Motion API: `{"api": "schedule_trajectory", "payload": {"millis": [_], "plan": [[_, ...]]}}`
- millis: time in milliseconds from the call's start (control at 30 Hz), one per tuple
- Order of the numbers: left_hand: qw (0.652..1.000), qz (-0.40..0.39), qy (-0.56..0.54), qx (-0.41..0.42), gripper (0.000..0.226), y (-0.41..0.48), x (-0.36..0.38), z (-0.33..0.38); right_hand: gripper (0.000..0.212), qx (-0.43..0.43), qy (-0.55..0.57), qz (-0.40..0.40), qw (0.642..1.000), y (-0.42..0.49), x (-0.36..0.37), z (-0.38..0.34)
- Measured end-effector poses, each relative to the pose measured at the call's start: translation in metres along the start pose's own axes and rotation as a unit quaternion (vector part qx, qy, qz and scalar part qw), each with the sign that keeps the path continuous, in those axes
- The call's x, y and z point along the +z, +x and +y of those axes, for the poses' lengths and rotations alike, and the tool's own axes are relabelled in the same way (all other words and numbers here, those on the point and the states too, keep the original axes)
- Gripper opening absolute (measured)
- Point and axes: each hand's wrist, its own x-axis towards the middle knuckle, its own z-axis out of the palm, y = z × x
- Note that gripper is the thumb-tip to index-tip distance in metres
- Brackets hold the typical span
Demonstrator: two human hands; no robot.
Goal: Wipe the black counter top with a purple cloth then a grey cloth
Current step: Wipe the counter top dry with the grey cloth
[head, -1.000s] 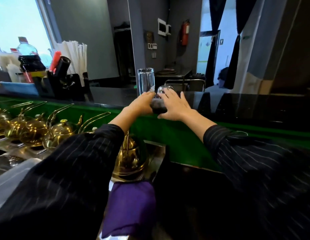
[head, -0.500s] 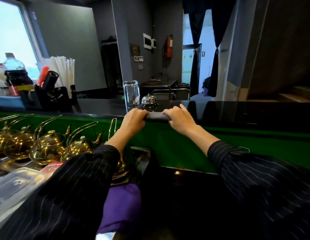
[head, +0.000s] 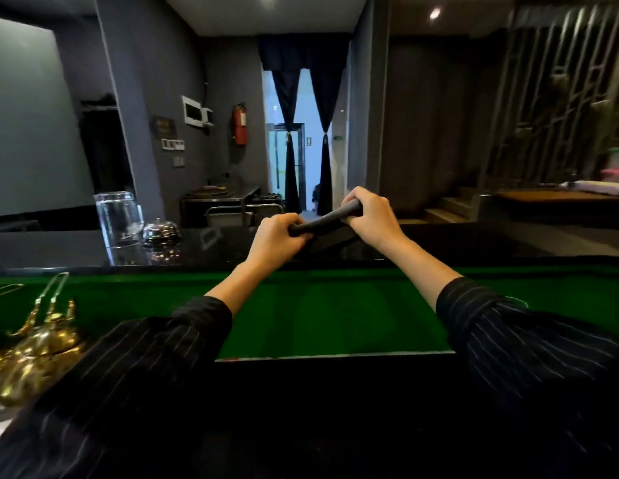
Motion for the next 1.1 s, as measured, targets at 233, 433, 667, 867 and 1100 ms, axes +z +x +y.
{"api": "schedule_trajectory", "payload": {"millis": [233, 433, 667, 867, 1100], "plan": [[0.984, -0.169, -0.037, 0.04, 0.031, 0.013, 0.114, 0.117, 0.027, 0.021, -0.115, 0.033, 0.993, -0.018, -0.099, 0.097], [0.979, -0.201, -0.015, 0.036, 0.028, 0.037, 0.192, 0.161, 0.032, -0.044, -0.323, 0.055, 0.944, -0.014, -0.13, 0.177], [0.969, -0.222, 0.09, 0.058, 0.031, 0.062, 0.23, 0.145, 0.031, 0.146, -0.318, -0.068, 0.934, 0.004, -0.099, 0.219], [0.966, -0.227, 0.118, 0.028, 0.033, 0.091, 0.238, 0.124, 0.05, 0.119, -0.282, -0.296, 0.905, -0.007, -0.083, 0.227], [0.942, -0.316, 0.111, 0.025, 0.044, 0.092, 0.256, 0.122, 0.049, 0.235, -0.169, -0.321, 0.902, 0.04, -0.115, 0.282]]}}
